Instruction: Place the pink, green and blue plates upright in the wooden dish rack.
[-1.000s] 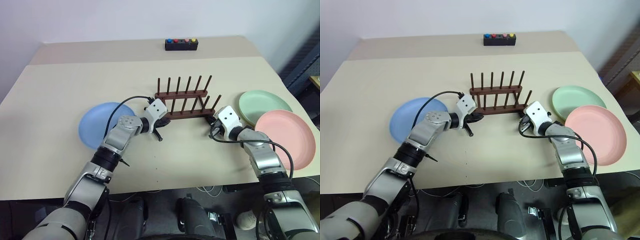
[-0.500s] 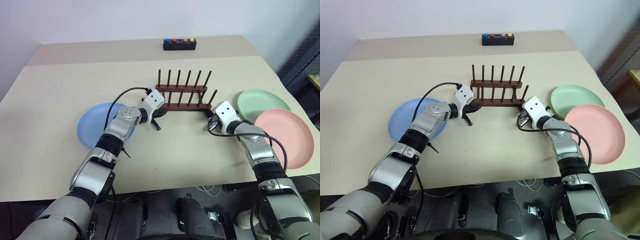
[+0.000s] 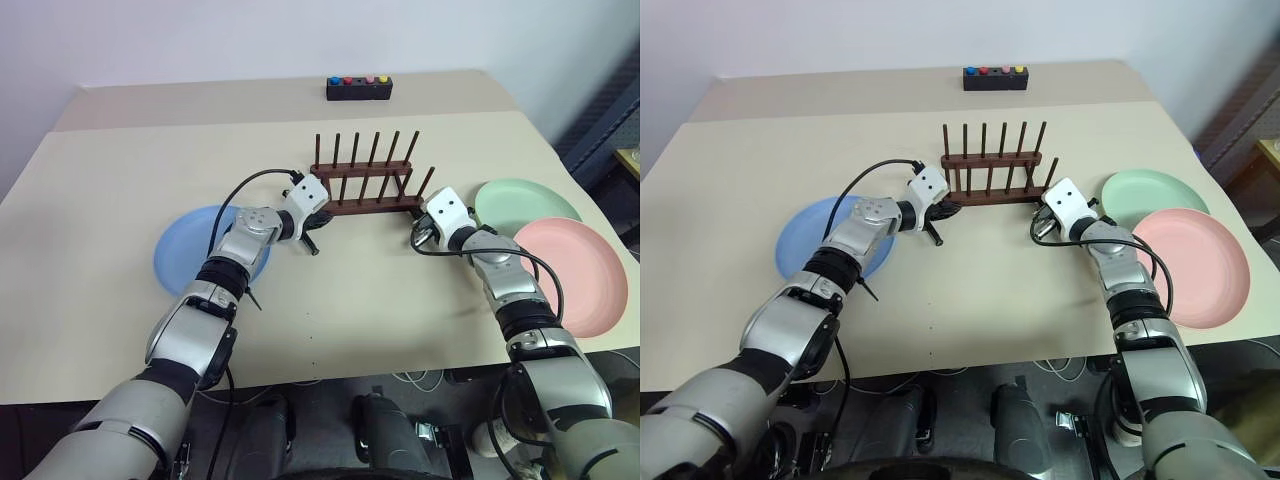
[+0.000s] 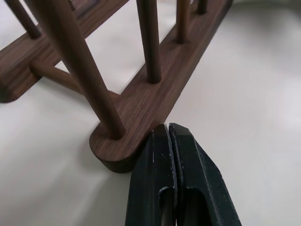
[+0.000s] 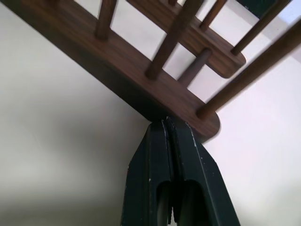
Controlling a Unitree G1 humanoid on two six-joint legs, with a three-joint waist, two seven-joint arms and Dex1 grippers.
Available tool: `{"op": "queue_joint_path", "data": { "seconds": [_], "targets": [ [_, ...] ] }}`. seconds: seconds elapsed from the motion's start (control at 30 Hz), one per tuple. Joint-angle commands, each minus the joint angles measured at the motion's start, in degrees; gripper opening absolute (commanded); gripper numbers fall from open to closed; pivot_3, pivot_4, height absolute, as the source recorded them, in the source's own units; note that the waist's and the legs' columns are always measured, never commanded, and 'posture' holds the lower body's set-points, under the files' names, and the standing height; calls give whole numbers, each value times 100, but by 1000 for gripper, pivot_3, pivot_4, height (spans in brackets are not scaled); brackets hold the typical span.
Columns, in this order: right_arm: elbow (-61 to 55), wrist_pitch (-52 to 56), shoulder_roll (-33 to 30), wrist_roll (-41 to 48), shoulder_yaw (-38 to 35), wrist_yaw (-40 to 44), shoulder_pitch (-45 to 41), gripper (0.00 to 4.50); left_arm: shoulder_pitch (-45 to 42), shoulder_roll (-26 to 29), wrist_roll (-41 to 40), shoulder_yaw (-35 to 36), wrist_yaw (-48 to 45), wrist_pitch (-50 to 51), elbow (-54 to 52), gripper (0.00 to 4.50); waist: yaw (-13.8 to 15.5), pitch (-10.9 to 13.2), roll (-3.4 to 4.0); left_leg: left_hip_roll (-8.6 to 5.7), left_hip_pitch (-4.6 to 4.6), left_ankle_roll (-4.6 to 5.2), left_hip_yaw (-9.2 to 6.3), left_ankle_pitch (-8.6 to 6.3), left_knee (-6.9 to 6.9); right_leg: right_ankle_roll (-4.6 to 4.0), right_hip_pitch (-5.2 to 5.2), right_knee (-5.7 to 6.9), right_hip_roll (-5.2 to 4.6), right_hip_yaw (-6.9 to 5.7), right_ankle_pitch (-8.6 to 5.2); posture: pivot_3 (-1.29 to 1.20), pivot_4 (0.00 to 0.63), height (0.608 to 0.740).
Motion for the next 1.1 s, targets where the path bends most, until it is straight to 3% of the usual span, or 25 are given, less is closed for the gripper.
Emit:
{"op": "queue_joint_path", "data": {
  "seconds": [0.03, 0.83, 1.03, 1.1],
  "targets": [
    [229, -245, 50, -48, -34, -113, -300, 35, -292, -3, 77, 134, 46, -227, 128, 0, -6, 0, 0, 0, 0, 0, 0, 0, 0, 0, 0, 0, 0, 0, 0, 0, 150, 740],
    [1032, -754, 131, -233, -17, -269, -791, 35, -539, -36, 312, 302, 111, -603, 659, 0, -17, 0, 0, 0, -1, 0, 1, 0, -2, 2, -3, 0, 0, 1, 1, 0, 150, 740],
    [433, -629, 24, 100, -199, 164, -526, 35, -447, -12, 38, 508, -406, -180, 326, 0, -20, 0, 0, 0, -3, 0, 1, 0, -2, 2, -3, 0, 0, 0, 1, 0, 150, 740],
    [-279, -356, -48, 441, -334, 523, -191, 35, -281, 130, -228, 581, -978, 333, -201, 0, -15, 0, 0, 0, -3, 0, 1, 0, -2, 3, -3, 0, 0, 0, 1, 0, 150, 740]
  ]
}}
